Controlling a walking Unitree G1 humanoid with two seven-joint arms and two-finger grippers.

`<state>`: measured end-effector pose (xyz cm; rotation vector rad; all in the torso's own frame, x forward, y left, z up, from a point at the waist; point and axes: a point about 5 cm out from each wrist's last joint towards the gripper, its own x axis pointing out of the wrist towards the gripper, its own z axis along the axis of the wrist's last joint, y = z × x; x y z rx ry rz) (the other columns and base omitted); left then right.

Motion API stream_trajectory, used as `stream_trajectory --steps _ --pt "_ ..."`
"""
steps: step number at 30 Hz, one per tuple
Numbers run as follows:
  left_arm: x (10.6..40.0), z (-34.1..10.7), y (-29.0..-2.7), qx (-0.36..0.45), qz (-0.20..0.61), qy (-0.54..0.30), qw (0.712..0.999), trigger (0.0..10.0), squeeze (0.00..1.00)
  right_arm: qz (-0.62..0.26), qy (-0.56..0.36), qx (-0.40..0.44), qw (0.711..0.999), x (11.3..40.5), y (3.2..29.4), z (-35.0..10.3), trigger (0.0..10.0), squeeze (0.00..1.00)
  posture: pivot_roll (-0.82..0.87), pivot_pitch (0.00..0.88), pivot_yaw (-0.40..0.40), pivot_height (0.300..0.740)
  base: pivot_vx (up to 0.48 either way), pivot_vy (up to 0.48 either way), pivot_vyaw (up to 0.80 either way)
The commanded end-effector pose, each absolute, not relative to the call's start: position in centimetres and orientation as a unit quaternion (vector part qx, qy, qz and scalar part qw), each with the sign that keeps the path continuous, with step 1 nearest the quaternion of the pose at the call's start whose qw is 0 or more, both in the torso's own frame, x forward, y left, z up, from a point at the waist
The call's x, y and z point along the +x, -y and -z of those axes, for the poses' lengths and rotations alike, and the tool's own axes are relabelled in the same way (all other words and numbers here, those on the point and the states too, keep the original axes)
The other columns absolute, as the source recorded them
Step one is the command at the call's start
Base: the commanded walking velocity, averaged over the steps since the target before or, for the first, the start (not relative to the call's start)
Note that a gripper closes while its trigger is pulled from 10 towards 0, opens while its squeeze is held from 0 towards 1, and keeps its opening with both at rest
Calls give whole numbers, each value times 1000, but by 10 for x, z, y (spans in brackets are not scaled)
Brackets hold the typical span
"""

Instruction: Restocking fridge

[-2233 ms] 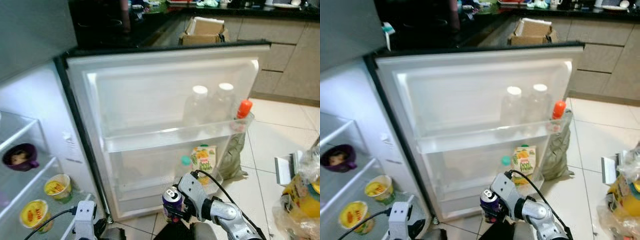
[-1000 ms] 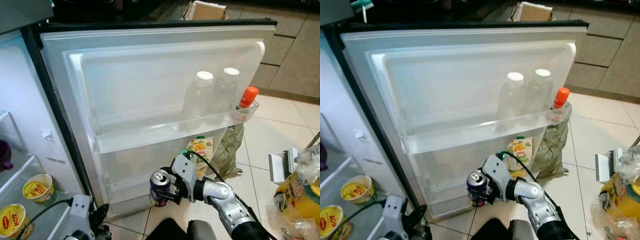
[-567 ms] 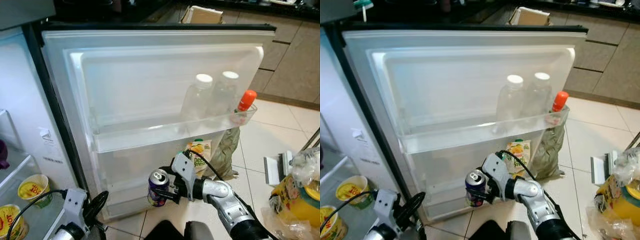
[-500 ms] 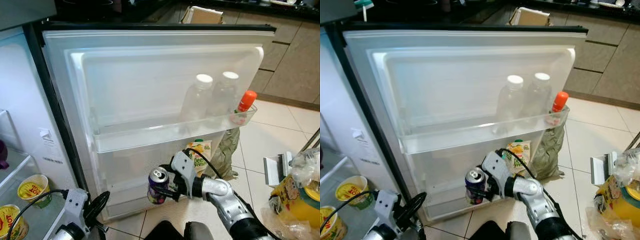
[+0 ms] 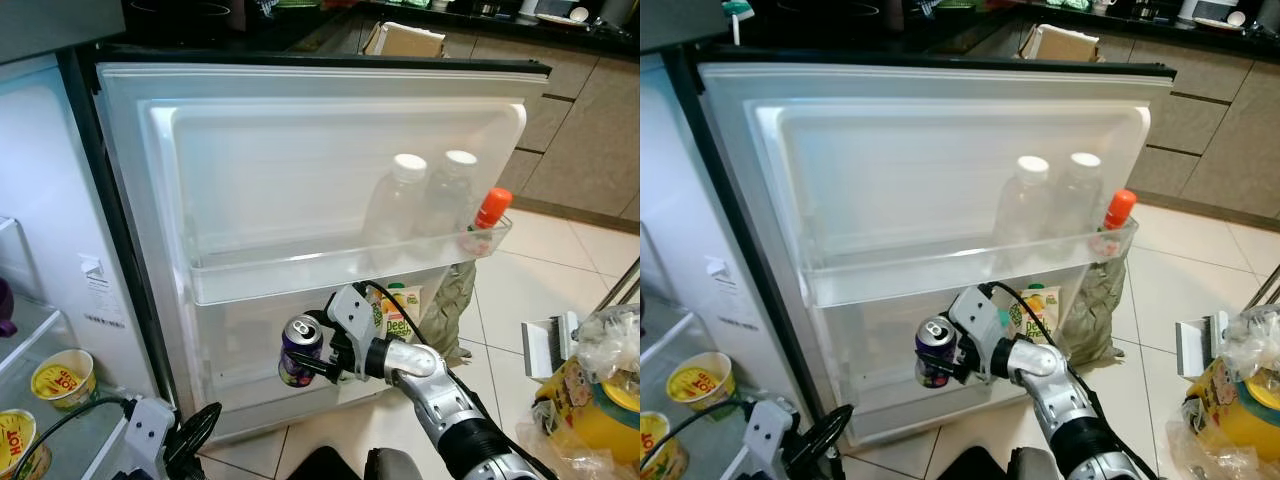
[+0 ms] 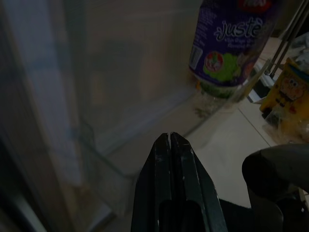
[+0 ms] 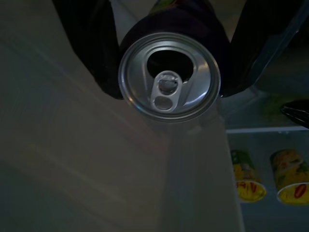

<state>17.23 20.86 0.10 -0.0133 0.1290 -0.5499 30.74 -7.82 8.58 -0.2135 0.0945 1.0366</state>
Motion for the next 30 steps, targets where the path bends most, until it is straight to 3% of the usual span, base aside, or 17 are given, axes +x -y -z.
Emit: stream_trajectory --steps 1,13,21,25,30 --pt "171 -3 -209 2 278 -68 958 10000 0 -476 -21 -100 873 316 78 -96 10000 0 66 0 -132 331 0 0 0" --pt "175 -19 -195 0 284 -37 958 10000 0 -405 -30 -105 908 327 72 -88 10000 0 108 27 -126 331 0 0 0" --pt "179 -25 -196 5 290 -36 956 10000 0 -449 -40 -73 890 313 54 -77 10000 0 108 26 -116 331 0 0 0" --pt "181 -28 -195 7 292 -36 956 10000 0 -456 -47 -104 883 308 50 -68 10000 0 107 18 -114 331 0 0 0" --pt "183 -31 -192 6 295 -33 955 10000 0 -409 -70 -163 895 313 60 -58 10000 0 103 22 -113 331 0 0 0"
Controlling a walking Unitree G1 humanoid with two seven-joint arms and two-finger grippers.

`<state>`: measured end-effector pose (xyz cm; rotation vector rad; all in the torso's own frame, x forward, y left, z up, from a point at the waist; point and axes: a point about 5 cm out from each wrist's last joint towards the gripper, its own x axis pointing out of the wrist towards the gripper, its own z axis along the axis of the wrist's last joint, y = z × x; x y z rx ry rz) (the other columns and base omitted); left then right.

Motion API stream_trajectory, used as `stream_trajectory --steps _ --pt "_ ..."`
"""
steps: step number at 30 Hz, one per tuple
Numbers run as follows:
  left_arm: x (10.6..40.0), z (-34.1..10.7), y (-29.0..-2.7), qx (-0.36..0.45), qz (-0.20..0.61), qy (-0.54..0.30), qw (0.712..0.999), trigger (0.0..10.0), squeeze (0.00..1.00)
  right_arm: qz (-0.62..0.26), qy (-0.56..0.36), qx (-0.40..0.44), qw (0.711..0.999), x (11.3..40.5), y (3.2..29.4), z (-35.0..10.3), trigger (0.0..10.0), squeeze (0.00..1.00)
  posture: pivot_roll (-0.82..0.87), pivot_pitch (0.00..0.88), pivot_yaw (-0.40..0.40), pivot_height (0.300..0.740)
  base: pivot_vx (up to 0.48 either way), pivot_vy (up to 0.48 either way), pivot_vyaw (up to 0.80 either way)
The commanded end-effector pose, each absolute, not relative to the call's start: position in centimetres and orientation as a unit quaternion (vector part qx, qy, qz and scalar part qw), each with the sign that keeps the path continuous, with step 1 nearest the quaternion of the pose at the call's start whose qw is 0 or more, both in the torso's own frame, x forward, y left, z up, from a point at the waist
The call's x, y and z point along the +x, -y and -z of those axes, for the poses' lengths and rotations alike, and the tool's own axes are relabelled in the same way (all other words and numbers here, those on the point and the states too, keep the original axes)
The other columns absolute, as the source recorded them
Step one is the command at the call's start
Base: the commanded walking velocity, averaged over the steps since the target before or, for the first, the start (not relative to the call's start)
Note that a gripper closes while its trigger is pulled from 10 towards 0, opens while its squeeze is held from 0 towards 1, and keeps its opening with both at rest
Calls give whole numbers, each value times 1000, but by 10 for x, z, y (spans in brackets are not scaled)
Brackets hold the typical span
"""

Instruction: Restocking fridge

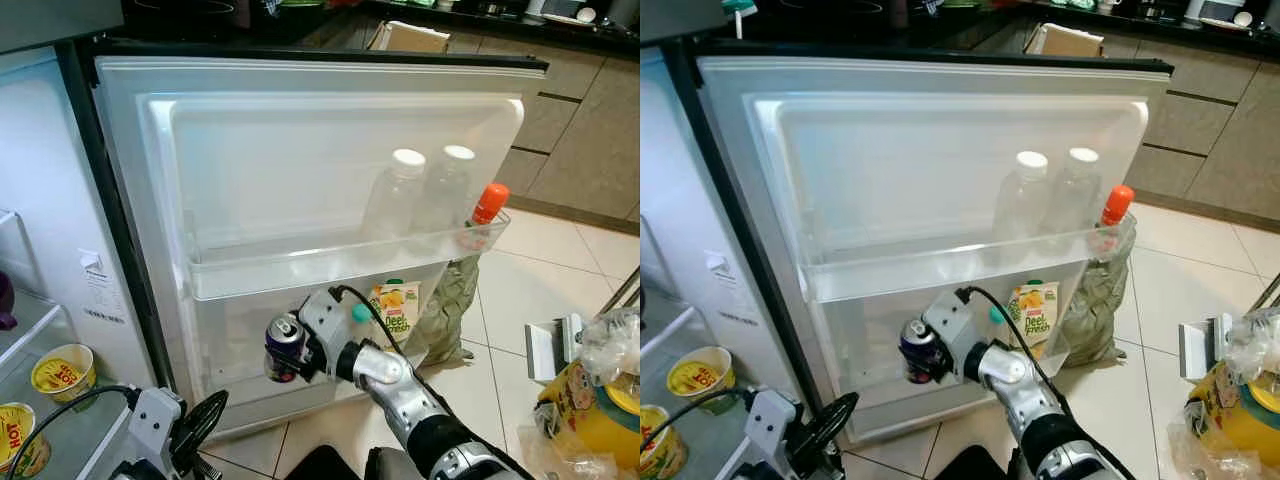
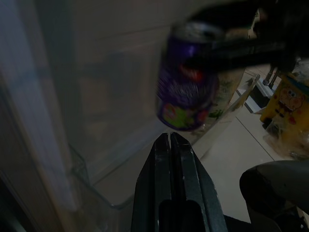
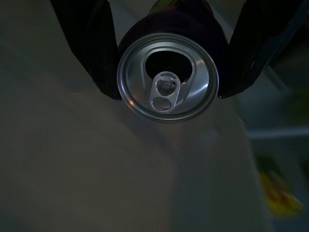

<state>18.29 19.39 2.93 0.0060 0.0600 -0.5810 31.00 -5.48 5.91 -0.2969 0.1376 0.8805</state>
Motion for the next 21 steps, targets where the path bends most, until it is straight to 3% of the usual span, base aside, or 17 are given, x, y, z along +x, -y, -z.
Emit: stream_trajectory --steps 1,14,21 --pt "183 -31 -191 6 296 -33 955 10000 0 -400 -75 -167 898 314 63 -56 10000 0 104 24 -112 331 0 0 0" --pt "184 -34 -190 6 301 -34 953 10000 0 -387 -97 -166 902 307 64 -42 10000 0 103 32 -108 331 0 0 0" --pt "183 -36 -189 8 305 -36 952 10000 0 -415 -129 -172 884 294 56 -26 10000 0 104 35 -108 331 0 0 0"
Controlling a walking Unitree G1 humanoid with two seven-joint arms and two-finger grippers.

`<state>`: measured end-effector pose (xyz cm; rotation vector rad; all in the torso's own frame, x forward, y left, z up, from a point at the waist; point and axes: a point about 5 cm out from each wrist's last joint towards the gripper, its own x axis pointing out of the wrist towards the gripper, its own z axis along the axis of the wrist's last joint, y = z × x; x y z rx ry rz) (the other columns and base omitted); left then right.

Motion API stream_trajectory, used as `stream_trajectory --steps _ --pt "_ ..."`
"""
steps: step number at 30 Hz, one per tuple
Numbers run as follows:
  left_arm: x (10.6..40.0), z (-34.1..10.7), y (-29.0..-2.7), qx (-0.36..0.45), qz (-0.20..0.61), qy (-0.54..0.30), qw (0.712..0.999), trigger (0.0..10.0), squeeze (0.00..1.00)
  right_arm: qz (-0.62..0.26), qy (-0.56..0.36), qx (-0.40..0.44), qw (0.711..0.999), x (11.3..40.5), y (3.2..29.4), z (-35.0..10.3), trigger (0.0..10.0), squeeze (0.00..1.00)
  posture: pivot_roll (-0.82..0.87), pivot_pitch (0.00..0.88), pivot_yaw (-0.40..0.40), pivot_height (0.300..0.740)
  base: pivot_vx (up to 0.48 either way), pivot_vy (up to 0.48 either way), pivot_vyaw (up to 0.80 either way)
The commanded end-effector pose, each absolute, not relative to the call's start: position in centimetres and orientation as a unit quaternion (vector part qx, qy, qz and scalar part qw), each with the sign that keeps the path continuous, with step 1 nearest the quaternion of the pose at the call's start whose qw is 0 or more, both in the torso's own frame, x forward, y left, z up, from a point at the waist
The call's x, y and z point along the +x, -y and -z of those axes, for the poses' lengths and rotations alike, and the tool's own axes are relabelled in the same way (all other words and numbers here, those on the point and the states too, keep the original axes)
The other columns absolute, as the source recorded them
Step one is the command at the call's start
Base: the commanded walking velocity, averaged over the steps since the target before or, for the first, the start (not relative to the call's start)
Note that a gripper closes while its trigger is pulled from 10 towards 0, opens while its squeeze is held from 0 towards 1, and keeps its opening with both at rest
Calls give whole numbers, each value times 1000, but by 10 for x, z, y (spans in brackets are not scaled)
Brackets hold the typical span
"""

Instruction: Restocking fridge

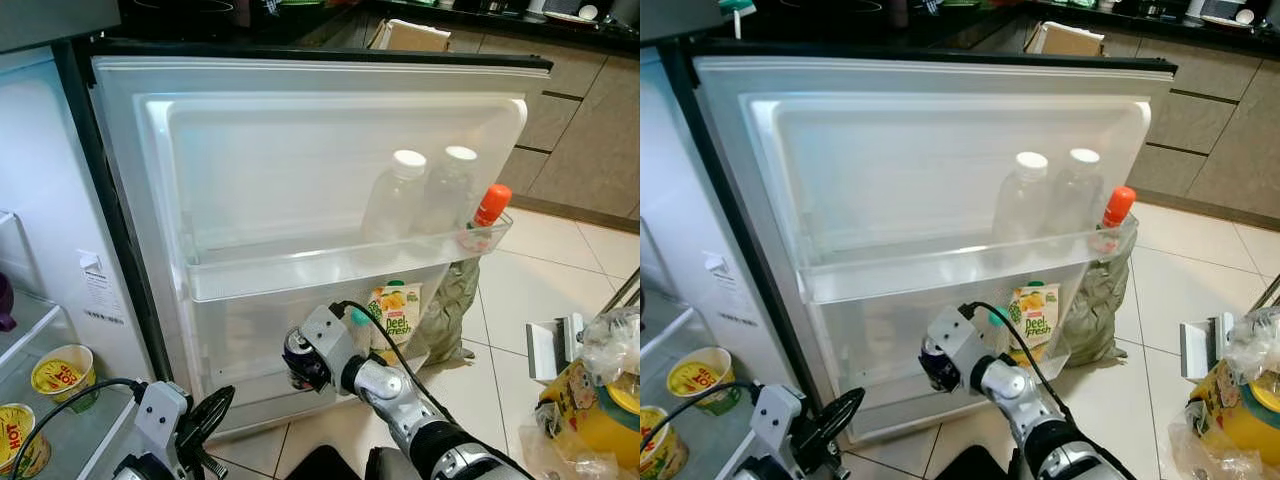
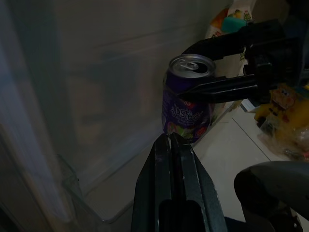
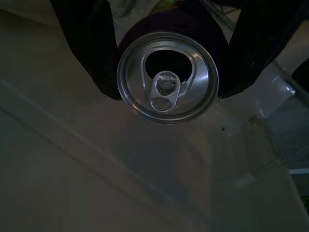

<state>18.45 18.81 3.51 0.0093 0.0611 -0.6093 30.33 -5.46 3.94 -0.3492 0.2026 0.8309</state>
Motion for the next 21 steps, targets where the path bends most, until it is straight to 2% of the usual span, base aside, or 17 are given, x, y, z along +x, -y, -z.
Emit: stream_trajectory --steps 1,21 --pt "183 -36 -189 9 305 -36 952 10000 0 -418 -130 -173 882 293 56 -25 10000 0 104 35 -108 331 0 0 0" --pt "183 -37 -186 6 310 -36 950 10000 0 -418 -170 -213 867 288 62 -11 10000 0 98 40 -108 331 0 0 0"
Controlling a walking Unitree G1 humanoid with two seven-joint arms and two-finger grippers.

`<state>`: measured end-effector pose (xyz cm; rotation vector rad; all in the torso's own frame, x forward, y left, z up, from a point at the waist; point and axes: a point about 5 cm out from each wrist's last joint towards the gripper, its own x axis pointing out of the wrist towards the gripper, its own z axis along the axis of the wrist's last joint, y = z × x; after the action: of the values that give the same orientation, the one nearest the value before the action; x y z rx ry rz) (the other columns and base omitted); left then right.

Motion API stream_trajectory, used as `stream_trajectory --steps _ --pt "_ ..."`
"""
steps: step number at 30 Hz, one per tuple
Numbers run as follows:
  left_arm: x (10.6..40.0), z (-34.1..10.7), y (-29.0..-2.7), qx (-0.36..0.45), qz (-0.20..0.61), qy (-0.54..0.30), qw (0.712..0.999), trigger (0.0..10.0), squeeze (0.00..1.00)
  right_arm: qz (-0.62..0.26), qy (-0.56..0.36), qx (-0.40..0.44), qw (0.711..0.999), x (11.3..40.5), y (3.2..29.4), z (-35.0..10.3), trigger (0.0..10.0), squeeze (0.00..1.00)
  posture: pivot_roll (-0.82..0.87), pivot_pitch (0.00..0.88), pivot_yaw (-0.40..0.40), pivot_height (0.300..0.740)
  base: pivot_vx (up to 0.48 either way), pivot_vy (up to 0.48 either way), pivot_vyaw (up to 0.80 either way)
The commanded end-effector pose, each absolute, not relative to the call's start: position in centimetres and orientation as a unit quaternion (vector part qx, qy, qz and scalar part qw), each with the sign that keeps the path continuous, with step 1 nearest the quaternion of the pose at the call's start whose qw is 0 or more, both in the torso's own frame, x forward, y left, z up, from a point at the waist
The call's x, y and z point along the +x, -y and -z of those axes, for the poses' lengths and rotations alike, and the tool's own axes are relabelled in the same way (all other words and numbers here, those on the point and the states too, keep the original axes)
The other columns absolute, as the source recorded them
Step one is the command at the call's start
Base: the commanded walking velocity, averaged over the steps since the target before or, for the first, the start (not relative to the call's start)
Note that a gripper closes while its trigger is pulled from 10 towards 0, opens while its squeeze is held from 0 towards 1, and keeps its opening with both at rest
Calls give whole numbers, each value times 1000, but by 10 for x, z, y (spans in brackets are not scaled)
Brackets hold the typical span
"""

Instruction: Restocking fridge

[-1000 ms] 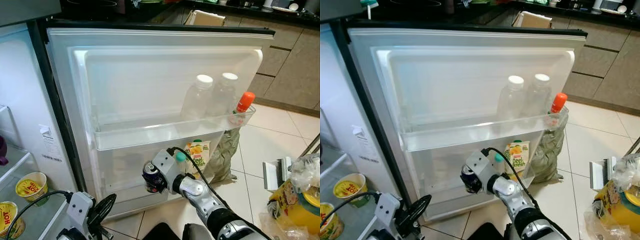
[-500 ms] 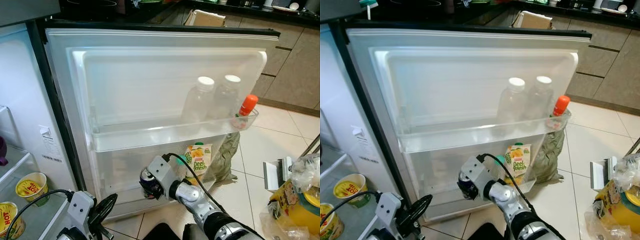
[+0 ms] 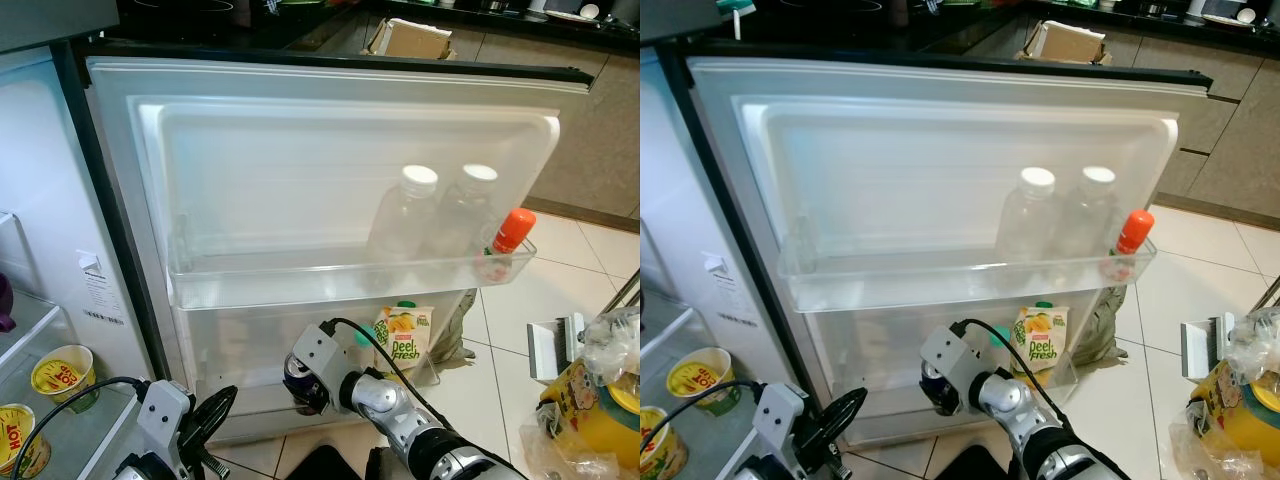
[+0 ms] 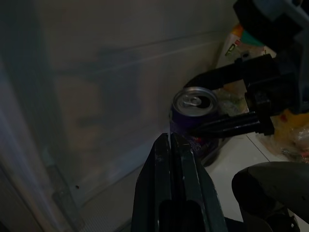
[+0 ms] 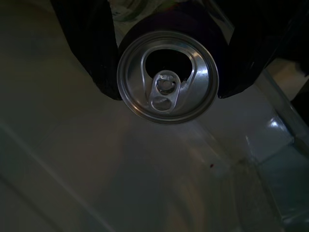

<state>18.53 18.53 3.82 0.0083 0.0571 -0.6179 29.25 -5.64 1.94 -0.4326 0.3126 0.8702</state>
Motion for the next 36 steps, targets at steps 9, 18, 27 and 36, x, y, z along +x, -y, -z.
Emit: stream_trajectory --steps 9,18,27,36 --pt "182 -38 -185 7 314 -36 949 10000 0 -441 -172 -260 842 277 61 -2 10000 0 96 45 -103 331 0 0 0" --pt "183 -39 -184 7 317 -37 948 10000 0 -424 -162 -278 846 280 66 -3 10000 0 90 47 -101 331 0 0 0" --pt "183 -39 -183 5 319 -37 947 10000 0 -433 -141 -233 860 285 63 -13 10000 0 84 45 -104 331 0 0 0" --pt "183 -38 -181 1 323 -38 946 10000 0 -468 -105 -185 858 289 55 -29 10000 0 79 41 -109 331 0 0 0"
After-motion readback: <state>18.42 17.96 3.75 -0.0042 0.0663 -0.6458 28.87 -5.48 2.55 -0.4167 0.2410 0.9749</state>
